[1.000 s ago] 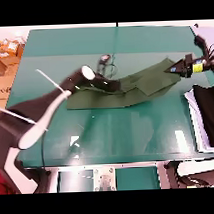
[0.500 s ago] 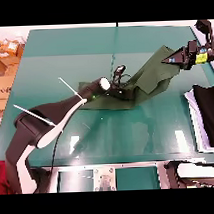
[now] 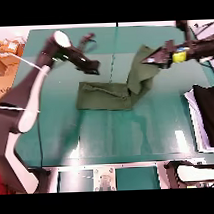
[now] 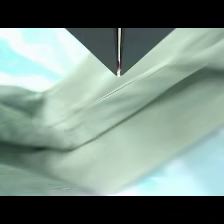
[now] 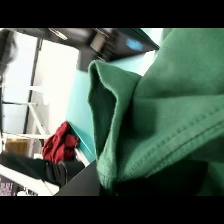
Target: Fold the shirts.
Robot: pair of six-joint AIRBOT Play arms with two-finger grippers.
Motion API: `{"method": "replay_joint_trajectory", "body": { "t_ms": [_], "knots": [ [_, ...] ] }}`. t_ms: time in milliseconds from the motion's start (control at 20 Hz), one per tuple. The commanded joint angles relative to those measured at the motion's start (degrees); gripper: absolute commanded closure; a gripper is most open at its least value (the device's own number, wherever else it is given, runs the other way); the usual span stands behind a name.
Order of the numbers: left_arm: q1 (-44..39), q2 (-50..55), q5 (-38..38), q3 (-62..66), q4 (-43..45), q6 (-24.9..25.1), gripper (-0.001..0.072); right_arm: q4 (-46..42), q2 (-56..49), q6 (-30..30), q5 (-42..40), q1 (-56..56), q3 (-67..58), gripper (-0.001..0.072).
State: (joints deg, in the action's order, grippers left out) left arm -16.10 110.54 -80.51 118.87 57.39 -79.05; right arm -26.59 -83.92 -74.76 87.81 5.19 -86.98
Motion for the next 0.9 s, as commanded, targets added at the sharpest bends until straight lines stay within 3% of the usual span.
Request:
{"method": "replay_joint_trajectory", "body": {
  "t_ms": [0,150,250,300,350,400,550,600,650,700,850],
  "knots": [
    [9.29,-3.41,-7.56,2.75,6.86,-3.43,0.0686,0.07,-2.86,-0.02,-15.17,-12.13,2.01,0.0689],
    [14.43,-5.22,-7.63,2.73,6.91,-3.48,0.0686,0.07,-9.64,0.02,-30.16,-25.81,3.23,0.0689],
    [16.39,-5.44,-7.76,2.73,6.91,-3.43,0.0686,1.14,-16.0,0.2,-45.27,-35.15,3.21,0.0688],
    [17.03,-5.42,-8.13,2.73,6.93,-3.43,0.0686,2.51,-19.17,0.17,-53.53,-39.36,3.15,0.0622],
    [17.44,-5.42,-8.24,2.73,6.93,-3.39,0.0687,4.81,-21.68,0.17,-59.45,-42.23,3.06,0.0358],
    [17.49,-5.42,-8.46,2.73,6.99,-3.28,0.0686,6.08,-23.43,0.2,-61.31,-43.89,2.84,0.0168],
    [17.46,-5.42,-9.09,2.71,6.97,-2.91,0.0686,6.03,-23.34,0.2,-53.68,-41.62,2.86,0.0169],
    [17.46,-5.44,-8.83,2.27,6.86,-2.93,0.0686,6.03,-22.43,0.2,-48.87,-39.12,2.86,0.0257],
    [17.46,-5.42,-8.55,1.6,6.86,-2.93,0.0686,6.03,-21.53,0.2,-44.96,-36.44,2.86,0.057],
    [17.46,-5.46,-7.93,0.37,6.88,-2.91,0.0686,5.81,-20.57,0.35,-40.98,-33.0,2.86,0.068],
    [17.46,-5.42,-7.72,-2.34,6.88,-2.51,0.0686,1.81,-17.79,0.37,-31.36,-21.97,3.61,0.0689]
  ]
}}
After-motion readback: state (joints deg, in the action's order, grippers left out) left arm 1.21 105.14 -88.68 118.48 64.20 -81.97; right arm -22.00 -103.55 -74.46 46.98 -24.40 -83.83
